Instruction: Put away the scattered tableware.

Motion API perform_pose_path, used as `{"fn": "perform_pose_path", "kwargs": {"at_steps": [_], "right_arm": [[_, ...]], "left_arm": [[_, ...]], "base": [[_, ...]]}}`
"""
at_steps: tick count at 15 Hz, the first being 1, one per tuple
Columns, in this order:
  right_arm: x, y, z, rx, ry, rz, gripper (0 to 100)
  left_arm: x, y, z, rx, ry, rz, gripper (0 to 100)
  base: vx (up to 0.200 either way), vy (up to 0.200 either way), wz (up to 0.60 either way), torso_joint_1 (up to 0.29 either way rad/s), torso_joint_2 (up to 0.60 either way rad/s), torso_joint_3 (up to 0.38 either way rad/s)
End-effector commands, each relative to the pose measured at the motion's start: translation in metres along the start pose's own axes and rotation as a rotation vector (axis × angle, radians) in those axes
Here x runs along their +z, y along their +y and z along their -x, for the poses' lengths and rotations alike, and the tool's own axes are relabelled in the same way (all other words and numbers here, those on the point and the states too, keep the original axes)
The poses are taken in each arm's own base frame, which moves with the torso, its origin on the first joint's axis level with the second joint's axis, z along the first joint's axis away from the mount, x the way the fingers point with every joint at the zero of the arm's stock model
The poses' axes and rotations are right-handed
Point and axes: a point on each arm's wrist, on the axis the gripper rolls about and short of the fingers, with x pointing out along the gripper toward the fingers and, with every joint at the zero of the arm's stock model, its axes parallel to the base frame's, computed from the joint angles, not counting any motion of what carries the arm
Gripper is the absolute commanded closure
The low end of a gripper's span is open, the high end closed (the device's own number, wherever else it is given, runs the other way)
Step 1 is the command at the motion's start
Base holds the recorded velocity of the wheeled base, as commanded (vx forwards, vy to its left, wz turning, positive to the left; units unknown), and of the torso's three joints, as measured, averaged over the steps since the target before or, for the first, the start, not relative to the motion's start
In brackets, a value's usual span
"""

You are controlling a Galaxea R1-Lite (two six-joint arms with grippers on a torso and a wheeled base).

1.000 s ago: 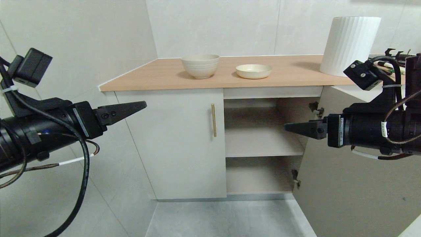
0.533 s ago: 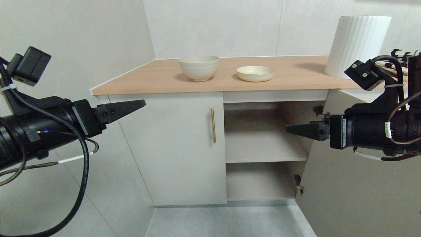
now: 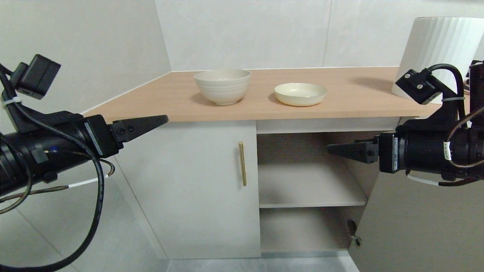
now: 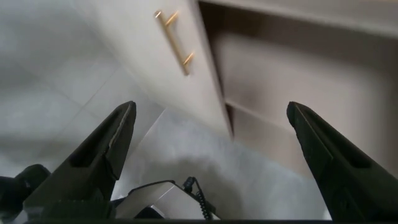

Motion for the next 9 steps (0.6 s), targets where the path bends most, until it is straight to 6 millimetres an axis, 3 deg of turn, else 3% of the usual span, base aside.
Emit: {"fn": "perform_pose_path", "kwargs": {"at_steps": [1, 6, 9], "right_arm": [[0.000, 0.001, 0.001, 0.003, -0.002, 0.001, 0], [0.001, 0.003, 0.013, 0.014, -0.032, 0.003, 0], [-0.007, 0.001, 0.009, 0.018, -0.058, 0.032, 0]], "left_arm": [[0.000, 0.000, -0.001, 0.002, 0.000, 0.001, 0], [0.003, -0.002, 0.004, -0.001, -0.015, -0.004, 0], [0.004, -0.002, 0.004, 0.000, -0.018, -0.005, 0]], "base": [[0.000, 0.000, 0.00, 0.000, 0.00, 0.000], [0.000, 0.000, 0.00, 0.000, 0.00, 0.000], [0.000, 0.000, 0.00, 0.000, 0.00, 0.000]]}}
